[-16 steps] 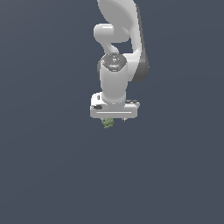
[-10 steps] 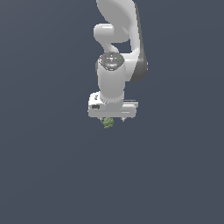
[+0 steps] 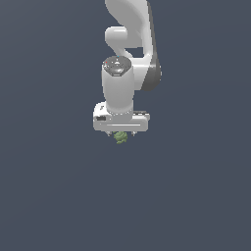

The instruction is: Pick up the object and move it to a goal position.

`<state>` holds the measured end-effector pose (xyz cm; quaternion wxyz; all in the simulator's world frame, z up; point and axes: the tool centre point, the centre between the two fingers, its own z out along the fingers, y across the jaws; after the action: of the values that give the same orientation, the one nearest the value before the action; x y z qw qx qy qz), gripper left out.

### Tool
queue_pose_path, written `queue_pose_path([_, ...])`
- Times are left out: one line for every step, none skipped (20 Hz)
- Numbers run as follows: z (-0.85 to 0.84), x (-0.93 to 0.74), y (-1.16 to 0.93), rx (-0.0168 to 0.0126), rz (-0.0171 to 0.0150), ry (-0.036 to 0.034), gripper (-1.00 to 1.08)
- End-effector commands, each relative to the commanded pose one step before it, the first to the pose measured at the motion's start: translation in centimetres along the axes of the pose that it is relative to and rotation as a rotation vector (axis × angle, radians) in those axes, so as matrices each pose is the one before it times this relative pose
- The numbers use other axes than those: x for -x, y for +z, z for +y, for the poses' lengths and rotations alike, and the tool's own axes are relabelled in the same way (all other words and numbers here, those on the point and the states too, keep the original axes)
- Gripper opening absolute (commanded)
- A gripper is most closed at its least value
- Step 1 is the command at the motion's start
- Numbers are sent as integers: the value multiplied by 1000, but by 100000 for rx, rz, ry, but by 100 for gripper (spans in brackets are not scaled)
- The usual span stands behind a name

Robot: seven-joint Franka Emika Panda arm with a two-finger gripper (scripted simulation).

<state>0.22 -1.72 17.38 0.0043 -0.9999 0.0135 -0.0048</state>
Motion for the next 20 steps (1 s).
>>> queue_pose_path([39,101,132,23,-32,-585,100])
queue_pose_path([31,88,114,26,-11,-521,100])
queue_pose_path([33,114,146,33,-17,-661,100])
queue_pose_path([36,139,177,39,-22,-801,100])
queue_pose_path([39,164,206,44,-27,-935,100])
queue_pose_path([42,187,232,48,-30,-1062,100])
queue_pose_path([46,212,257,52,-33,-1192,100])
queue_pose_path([48,237,282,54,-35,-1319,100])
queue_pose_path([48,264,308,57,-39,-1450,100])
queue_pose_path([43,293,335,58,-44,-1593,100])
queue_pose_path([38,322,359,58,-48,-1730,100])
queue_pose_path([31,353,384,57,-52,-1871,100])
queue_pose_path([21,384,407,55,-55,-2014,100])
queue_pose_path([10,416,430,51,-58,-2158,100])
queue_pose_path([-6,449,452,46,-61,-2305,100])
queue_pose_path([-24,476,467,39,-62,-2420,100])
queue_pose_path([-41,462,441,28,-58,-2327,100])
queue_pose_path([-55,438,408,18,-52,-2191,100])
queue_pose_path([-66,412,376,10,-47,-2055,100])
queue_pose_path([-74,386,346,3,-41,-1917,100])
